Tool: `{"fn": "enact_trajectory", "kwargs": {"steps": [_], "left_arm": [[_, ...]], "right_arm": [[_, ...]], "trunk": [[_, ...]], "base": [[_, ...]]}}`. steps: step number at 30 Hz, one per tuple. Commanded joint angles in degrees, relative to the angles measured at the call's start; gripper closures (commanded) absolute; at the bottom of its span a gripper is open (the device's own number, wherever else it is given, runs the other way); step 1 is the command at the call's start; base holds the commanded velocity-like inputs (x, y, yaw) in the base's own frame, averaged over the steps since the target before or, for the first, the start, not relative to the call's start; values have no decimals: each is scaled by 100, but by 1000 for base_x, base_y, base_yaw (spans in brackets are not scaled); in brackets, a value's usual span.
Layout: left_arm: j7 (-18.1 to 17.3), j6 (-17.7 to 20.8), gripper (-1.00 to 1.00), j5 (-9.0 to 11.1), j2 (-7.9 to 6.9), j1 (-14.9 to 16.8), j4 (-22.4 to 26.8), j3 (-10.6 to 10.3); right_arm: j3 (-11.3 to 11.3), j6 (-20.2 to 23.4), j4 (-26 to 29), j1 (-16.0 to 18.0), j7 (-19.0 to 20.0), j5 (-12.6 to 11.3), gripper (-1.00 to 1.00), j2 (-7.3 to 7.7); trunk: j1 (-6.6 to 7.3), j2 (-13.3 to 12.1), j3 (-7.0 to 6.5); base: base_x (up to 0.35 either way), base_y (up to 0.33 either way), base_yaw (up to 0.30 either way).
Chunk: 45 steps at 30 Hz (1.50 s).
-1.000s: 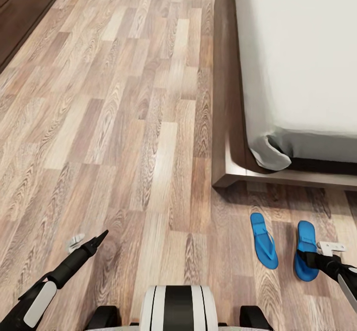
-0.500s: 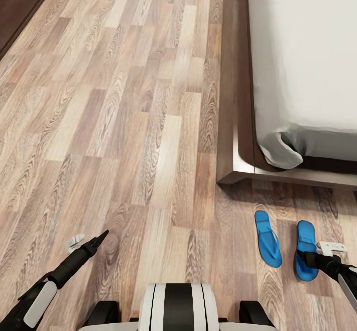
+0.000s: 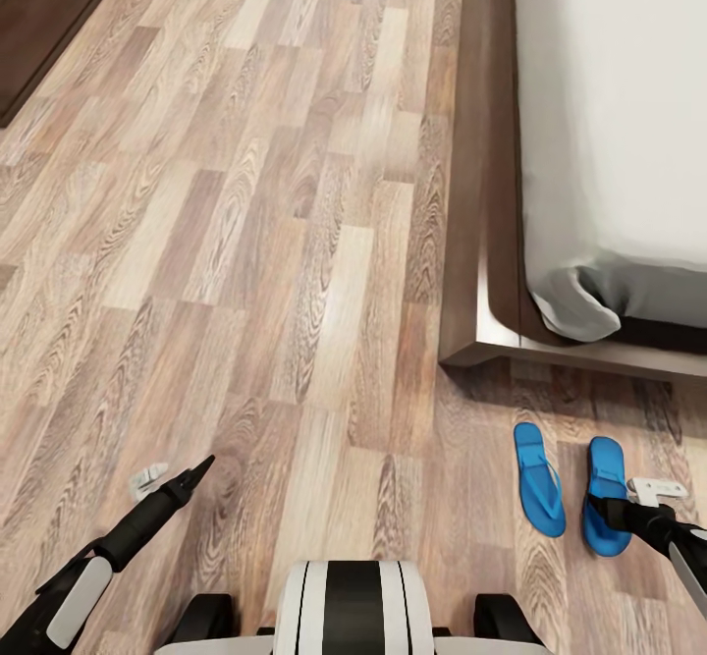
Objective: In the bedroom, move the book from the bed onto either nightstand, and place the two sandals side by side next to the bed.
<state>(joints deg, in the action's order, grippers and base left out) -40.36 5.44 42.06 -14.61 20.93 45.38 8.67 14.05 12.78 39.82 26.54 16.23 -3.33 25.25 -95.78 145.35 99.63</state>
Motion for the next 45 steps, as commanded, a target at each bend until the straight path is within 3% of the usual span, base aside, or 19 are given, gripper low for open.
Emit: {"fn": "enact_trajectory", "kwargs": {"steps": [1,8,24,32,45], "left_arm": [[-24,56,-100,56,-1,3,-2,3],[-24,54,-100,56,2,4,-2,3],[-24,54,-100,50,2,3,2,3],[-24,55,-100,53,1,6,-2,3],[-24,55,-100,52,-1,5,-2,3]], "right_arm": [[19,41,9,-1,30,-36,100,-2],[21,40,16,-3,30,-36,100,5],[28,38,17,-2,30,-36,100,6],[40,-192,348,-12,37,-38,100,3],[46,-311,369,-15,38,-79,100,6]], "trunk": [[1,1,8],[1,1,25],[-40,22,381],[-40,22,381],[-43,24,403]], "base": [[0,0,231],[0,0,106],[0,0,2],[0,0,0],[0,0,0]]}}
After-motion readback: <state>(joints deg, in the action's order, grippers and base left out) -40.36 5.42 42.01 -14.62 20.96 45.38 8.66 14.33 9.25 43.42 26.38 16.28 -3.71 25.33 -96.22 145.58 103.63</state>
